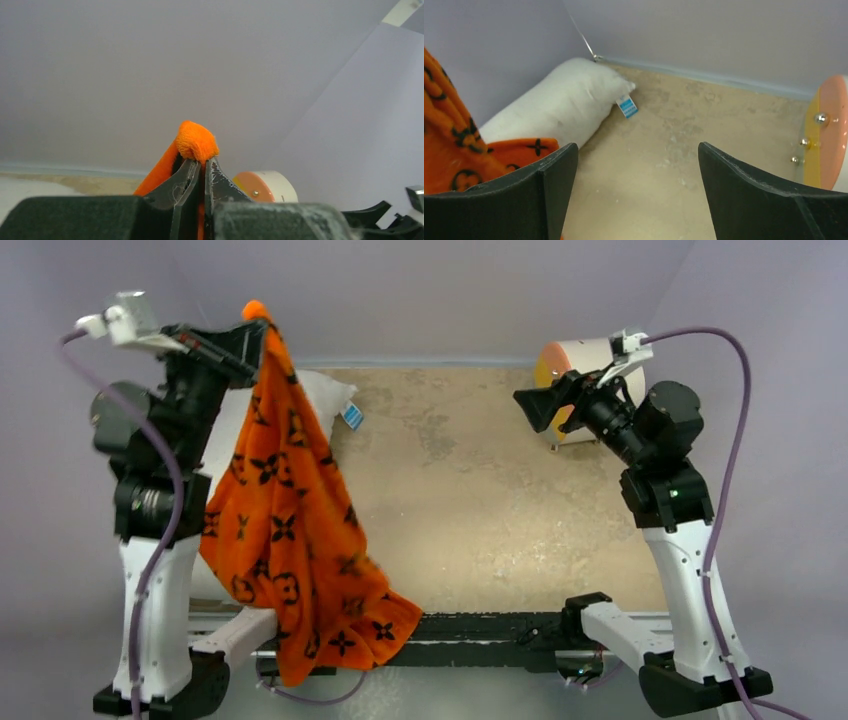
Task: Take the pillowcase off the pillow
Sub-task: Fold the pillowcase at the center of the board.
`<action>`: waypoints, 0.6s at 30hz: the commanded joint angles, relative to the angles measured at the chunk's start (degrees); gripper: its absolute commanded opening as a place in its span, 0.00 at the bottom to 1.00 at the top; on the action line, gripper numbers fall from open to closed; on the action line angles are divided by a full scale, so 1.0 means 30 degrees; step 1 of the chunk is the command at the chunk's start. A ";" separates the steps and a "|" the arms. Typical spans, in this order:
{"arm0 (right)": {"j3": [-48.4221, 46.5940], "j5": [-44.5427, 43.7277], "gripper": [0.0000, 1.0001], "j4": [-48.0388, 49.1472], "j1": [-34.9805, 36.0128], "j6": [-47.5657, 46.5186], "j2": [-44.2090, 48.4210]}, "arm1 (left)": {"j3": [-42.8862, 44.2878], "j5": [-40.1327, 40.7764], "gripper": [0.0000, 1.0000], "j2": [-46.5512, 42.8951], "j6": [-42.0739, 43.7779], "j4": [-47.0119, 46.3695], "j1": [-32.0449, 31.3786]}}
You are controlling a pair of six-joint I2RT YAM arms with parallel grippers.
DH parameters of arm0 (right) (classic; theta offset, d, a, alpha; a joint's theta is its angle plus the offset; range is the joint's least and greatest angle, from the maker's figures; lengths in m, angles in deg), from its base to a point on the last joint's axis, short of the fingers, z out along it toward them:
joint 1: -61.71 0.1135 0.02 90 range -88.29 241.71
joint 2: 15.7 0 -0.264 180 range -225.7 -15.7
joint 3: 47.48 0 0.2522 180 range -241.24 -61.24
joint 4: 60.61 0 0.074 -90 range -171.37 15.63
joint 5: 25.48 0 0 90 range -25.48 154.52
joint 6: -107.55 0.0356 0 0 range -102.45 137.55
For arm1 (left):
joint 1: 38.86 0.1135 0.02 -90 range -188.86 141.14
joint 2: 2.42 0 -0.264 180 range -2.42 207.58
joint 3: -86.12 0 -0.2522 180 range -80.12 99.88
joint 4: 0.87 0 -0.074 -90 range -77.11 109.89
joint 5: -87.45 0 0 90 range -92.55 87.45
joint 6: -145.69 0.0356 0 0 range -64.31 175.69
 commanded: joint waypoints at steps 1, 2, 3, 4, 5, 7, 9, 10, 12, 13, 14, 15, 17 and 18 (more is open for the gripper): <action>0.1143 0.0341 0.91 0.2916 -0.0101 -0.1288 0.0776 | -0.0842 -0.3847 0.00 0.2794 -0.2895 -0.8906 0.0064; 0.1628 0.0342 0.92 0.3384 -0.0101 -0.1460 0.0290 | -0.0925 -0.3946 0.00 0.3860 -0.3139 -1.0061 -0.0084; 0.2176 0.0449 0.92 0.3802 -0.0079 -0.1606 -0.0111 | -0.0862 -0.3647 0.00 0.5114 -0.2953 -1.0828 -0.0695; 0.2676 0.0718 0.92 0.4169 -0.0073 -0.1760 -0.0571 | -0.0488 -0.2848 0.00 0.6340 -0.1919 -1.0920 -0.1640; 0.3342 0.1206 0.92 0.4614 -0.0072 -0.1830 -0.1065 | 0.0309 -0.2001 0.00 0.7823 -0.0475 -1.0317 -0.2626; 0.4749 0.1470 0.92 0.5704 0.0262 -0.1642 -0.1952 | 0.2283 -0.1561 0.00 1.0894 0.1564 -0.8559 -0.3602; 0.6465 0.1135 0.92 0.7285 0.0596 -0.0999 -0.2666 | 0.3465 -0.0860 0.00 1.2976 0.2574 -0.6695 -0.3621; 0.7288 0.0965 0.92 0.8073 0.0663 -0.0604 -0.3015 | 0.3180 -0.0254 0.00 1.3314 0.3078 -0.6038 -0.3606; 0.8860 0.0777 0.91 0.9465 0.0950 0.0161 -0.3664 | 0.1452 0.1107 0.00 1.2707 0.4368 -0.5850 -0.3541; 0.9404 0.0745 0.91 1.0052 0.1103 0.0354 -0.3971 | 0.0753 0.1709 0.00 1.2255 0.4742 -0.5457 -0.3457; 0.9827 0.0694 0.91 1.0524 0.1287 0.0474 -0.4284 | 0.0446 0.1619 0.00 1.1880 0.4862 -0.5082 -0.3296; 1.0067 0.0645 0.91 1.0982 0.1512 0.0510 -0.4601 | 0.0518 0.1180 0.00 1.1639 0.4851 -0.4701 -0.3181; 1.0066 0.0303 0.91 1.1477 0.1898 0.0325 -0.5540 | 0.2262 -0.0657 0.00 1.1761 0.4512 -0.3702 -0.3257; 0.9932 0.0019 0.91 1.1592 0.2031 0.0287 -0.5864 | 0.3389 -0.1562 0.00 1.2024 0.4042 -0.3310 -0.3421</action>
